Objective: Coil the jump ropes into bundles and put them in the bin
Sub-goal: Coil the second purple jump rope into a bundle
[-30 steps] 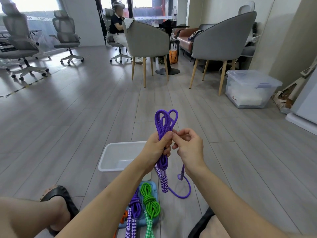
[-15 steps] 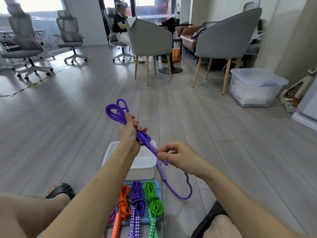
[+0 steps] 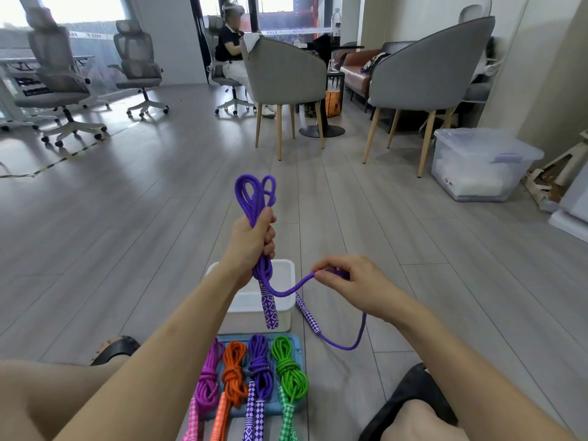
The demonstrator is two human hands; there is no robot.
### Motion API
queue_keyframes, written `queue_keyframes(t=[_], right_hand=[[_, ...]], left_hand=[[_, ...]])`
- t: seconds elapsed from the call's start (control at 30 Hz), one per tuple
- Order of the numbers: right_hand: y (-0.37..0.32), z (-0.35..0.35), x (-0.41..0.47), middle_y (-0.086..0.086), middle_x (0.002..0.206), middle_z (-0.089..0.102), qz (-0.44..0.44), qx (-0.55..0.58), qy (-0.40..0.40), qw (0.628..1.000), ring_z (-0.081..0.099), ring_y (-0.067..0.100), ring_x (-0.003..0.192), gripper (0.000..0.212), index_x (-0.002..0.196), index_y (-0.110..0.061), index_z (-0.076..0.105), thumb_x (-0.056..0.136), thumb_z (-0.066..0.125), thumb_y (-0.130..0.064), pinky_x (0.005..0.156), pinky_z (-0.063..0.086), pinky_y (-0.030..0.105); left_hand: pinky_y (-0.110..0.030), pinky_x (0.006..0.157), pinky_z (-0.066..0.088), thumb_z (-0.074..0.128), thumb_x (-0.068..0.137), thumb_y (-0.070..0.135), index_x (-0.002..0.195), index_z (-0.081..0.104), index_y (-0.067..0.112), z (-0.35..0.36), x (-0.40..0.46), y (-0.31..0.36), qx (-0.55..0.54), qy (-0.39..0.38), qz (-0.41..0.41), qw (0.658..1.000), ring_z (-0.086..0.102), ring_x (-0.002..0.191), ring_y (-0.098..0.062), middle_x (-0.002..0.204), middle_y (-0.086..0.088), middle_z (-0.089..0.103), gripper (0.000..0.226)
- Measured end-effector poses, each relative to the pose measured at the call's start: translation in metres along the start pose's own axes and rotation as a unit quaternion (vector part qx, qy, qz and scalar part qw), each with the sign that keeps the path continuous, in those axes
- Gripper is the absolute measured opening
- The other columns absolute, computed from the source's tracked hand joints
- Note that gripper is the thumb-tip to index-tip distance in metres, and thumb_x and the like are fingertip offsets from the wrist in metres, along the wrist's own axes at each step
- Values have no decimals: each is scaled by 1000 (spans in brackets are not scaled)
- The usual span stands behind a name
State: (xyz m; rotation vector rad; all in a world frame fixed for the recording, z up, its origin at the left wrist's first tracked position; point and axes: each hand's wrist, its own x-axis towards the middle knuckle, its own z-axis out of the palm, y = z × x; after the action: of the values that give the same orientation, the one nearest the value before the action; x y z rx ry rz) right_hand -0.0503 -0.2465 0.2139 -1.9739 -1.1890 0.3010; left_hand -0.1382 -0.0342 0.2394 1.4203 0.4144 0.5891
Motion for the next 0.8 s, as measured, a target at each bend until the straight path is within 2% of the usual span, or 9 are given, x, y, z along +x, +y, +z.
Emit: queue_keyframes(t=[0.13,0.23,0.33,0.43,0.6,0.67,0.73,0.8], right_hand=[[1,2,2,-28,89,65,-47,-56,38,997,61,4,88,8,102,-39,70,98,64,-38,80,55,39],[0,6,4,-20,96,59,-75,-97,78,989,59,6,87,10,103,-38,72,97,65,-42,76,54,39],[-2,8,5,-16,94,59,-77,-98,128,984,58,7,82,10,100,-37,75,94,70,-41,70,51,32],[-1,12,5,-20,92,58,-76,-117,157,978,55,3,78,10,100,-37,77,92,72,-39,67,45,25],[1,13,3,-16,92,63,-70,-115,194,972,59,3,79,7,94,-34,76,91,74,-40,68,50,28],[3,9,4,-16,87,64,-53,-109,205,971,59,4,77,12,87,-32,74,86,78,-44,66,49,27],[9,5,5,-17,83,66,-28,-101,173,979,59,6,75,17,85,-32,71,86,77,-48,66,48,26],[14,-1,5,-16,78,67,-4,-9,101,995,59,4,70,11,87,-28,72,92,74,-39,67,47,24]], left_hand=[[-30,48,46,49,108,29,98,56,8,12,-10,-3,52,-28,4,998,51,46,-18,62,-4,56,24],[-32,52,56,48,108,28,103,57,4,23,-19,-4,78,-60,-18,995,63,51,-23,71,-12,66,26],[-32,53,57,45,109,26,107,54,0,32,-27,-9,110,-102,-23,988,68,55,-27,72,-16,71,27],[-33,55,58,46,108,26,107,53,-6,42,-35,-13,125,-113,-31,985,69,56,-27,66,-12,69,33],[-35,54,56,45,109,30,100,56,-1,48,-37,-16,98,-173,-73,977,60,53,-29,66,-17,58,34],[-33,53,54,45,109,33,96,55,6,46,-36,-16,108,-195,-91,971,54,50,-25,63,-9,51,32],[-31,50,49,45,108,34,92,50,11,45,-36,-14,111,-218,-109,964,41,47,-17,60,-2,42,28],[-29,48,42,46,108,35,96,46,14,44,-35,-10,116,-236,-120,957,33,48,-14,61,0,36,24]])
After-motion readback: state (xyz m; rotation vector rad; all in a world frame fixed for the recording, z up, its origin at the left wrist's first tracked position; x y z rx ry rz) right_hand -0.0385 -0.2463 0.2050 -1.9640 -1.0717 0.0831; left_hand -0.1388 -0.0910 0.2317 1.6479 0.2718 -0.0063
